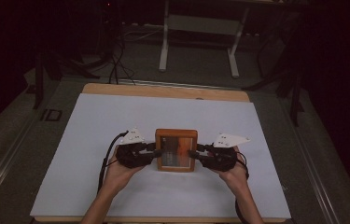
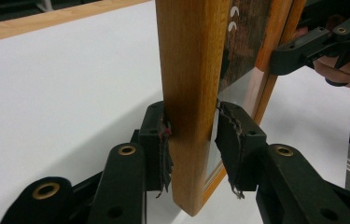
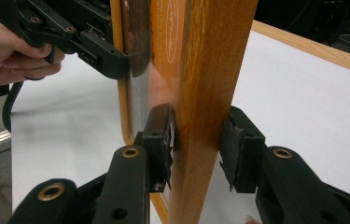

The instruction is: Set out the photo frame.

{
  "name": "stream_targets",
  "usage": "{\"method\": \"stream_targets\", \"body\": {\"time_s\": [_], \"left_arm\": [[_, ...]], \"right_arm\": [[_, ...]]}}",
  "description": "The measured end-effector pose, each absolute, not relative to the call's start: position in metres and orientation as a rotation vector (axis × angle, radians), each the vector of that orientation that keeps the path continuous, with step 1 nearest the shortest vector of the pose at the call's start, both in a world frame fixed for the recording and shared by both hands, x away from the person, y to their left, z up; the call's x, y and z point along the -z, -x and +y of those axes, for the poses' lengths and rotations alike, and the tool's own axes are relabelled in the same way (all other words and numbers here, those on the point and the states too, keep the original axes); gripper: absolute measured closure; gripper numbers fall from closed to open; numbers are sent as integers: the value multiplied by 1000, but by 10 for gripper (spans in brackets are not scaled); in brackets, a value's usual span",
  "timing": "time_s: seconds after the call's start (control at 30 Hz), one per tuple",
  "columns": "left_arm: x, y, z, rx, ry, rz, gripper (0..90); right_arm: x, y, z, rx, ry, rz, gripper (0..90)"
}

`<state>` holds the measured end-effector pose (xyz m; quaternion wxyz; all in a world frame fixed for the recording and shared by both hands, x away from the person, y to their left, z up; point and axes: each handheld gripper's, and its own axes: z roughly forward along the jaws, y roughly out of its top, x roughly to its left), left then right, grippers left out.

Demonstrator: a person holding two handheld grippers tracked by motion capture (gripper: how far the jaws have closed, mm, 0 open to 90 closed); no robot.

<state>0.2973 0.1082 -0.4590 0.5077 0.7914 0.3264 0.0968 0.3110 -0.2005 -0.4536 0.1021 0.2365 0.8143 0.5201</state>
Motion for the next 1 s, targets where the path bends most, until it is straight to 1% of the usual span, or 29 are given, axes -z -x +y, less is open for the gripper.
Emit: {"method": "stream_targets", "body": {"time_s": [0.43,0.73,1.0], "left_arm": [[457,-299,121,-242,-1880,825,646],[463,-299,125,-227,-1863,848,647],[470,-297,138,-236,-1872,878,648]], "right_arm": [[456,-314,-186,-1550,-722,2403,654],[460,-318,-185,-1592,-751,2399,656],[466,-323,-171,-1586,-743,2433,654]]}}
